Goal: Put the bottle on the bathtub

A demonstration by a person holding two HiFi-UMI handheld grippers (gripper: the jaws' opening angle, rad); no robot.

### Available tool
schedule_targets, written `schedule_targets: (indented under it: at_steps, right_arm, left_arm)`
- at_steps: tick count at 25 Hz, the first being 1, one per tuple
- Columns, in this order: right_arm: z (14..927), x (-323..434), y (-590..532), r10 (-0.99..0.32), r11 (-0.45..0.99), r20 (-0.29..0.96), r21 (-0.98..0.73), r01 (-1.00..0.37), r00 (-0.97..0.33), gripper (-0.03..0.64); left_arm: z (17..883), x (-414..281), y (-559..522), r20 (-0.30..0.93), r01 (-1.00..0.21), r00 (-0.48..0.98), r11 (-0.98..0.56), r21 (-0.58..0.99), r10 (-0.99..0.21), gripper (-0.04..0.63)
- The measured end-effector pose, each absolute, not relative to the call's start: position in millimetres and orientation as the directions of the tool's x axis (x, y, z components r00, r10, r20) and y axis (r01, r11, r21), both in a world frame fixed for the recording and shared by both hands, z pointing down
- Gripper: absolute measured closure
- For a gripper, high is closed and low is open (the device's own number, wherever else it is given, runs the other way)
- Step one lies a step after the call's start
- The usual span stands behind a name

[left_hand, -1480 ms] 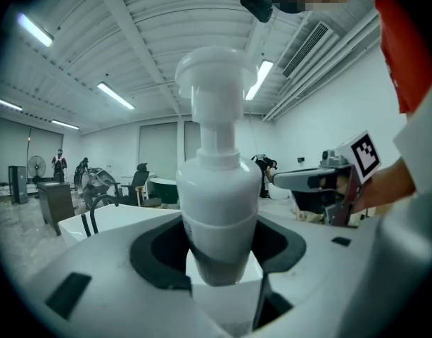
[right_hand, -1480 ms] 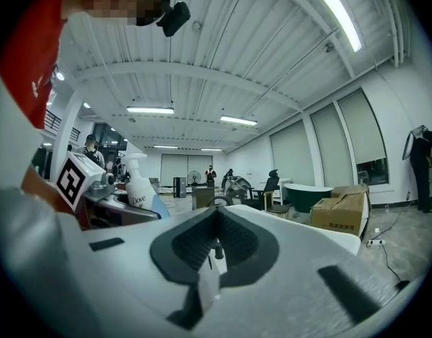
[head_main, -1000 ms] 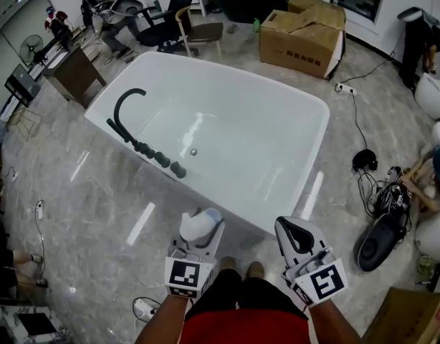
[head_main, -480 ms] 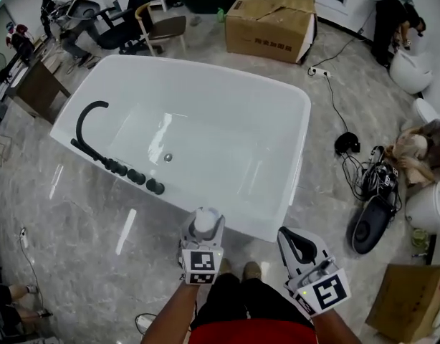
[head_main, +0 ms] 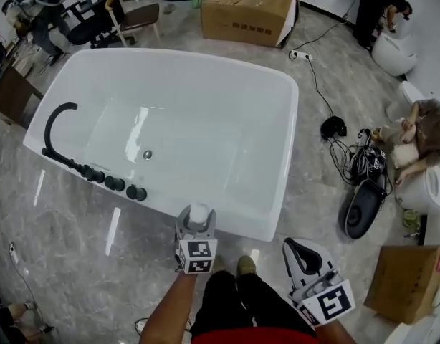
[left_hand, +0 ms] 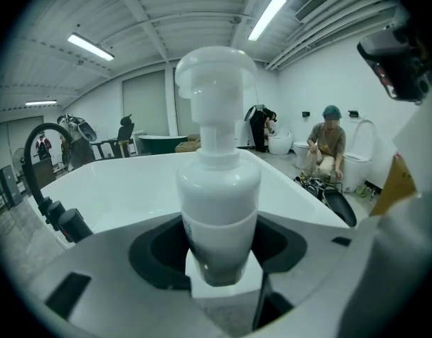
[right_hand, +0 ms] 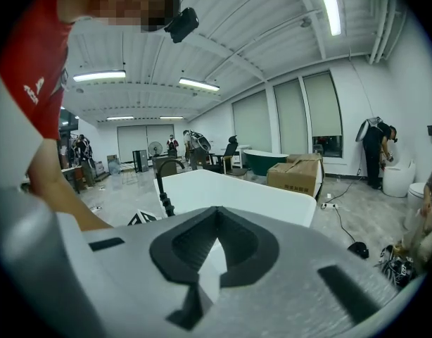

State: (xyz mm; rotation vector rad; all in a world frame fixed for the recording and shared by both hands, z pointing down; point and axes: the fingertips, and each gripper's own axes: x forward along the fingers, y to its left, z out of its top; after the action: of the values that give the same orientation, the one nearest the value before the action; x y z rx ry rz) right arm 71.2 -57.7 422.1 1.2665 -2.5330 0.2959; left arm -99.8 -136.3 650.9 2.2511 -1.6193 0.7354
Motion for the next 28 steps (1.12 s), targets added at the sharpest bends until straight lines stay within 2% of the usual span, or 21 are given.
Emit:
schedule_targets:
  at_steps: [6, 14, 18, 28]
  right_arm:
    - [433, 77, -58, -0.752, 0.563, 0.379, -0.056, -0.825, -0.539, 0.612]
    - [442, 70, -59, -0.74, 0.576, 0.386, -0.059, -0.815, -0.551, 0.612]
    - [440, 65, -59, -0.729, 0.586, 0.393, -0.066, -0.808, -0.56, 0.612]
    - [433, 52, -58, -0.704, 0.631, 0.352, -0.088, -0.771, -0.617, 0.612]
  left_arm:
    - [681, -102, -138, 0.582, -0.939, 0.246, -0.339, -0.055, -0.775, 0.364]
    - [685, -99, -138, 0.55, -0.937, 0.258, -0.345, -0.059, -0.794, 0.36]
    - [678, -99, -136, 0.537, -0.934, 0.27, -0.353, -0.055, -0.799, 0.308]
    - [626, -116, -118, 0.469, -0.95, 0.245, -0.307, -0.06, -0.848, 0.295]
